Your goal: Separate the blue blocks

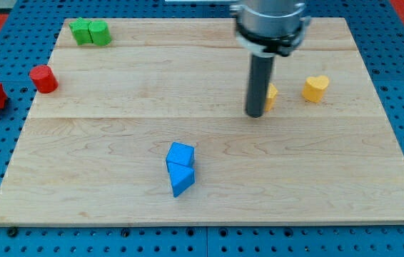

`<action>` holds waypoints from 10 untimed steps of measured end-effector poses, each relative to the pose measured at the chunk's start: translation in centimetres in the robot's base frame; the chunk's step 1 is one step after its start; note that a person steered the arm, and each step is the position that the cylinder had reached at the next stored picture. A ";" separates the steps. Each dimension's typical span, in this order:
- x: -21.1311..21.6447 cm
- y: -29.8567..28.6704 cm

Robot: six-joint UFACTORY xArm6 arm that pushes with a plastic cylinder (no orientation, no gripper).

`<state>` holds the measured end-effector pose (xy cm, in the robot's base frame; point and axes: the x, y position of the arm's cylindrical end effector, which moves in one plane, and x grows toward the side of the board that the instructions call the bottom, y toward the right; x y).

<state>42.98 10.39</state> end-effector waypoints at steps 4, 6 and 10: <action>15.4 -10.5; 9.6 -17.5; 8.1 -6.9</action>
<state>51.06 3.44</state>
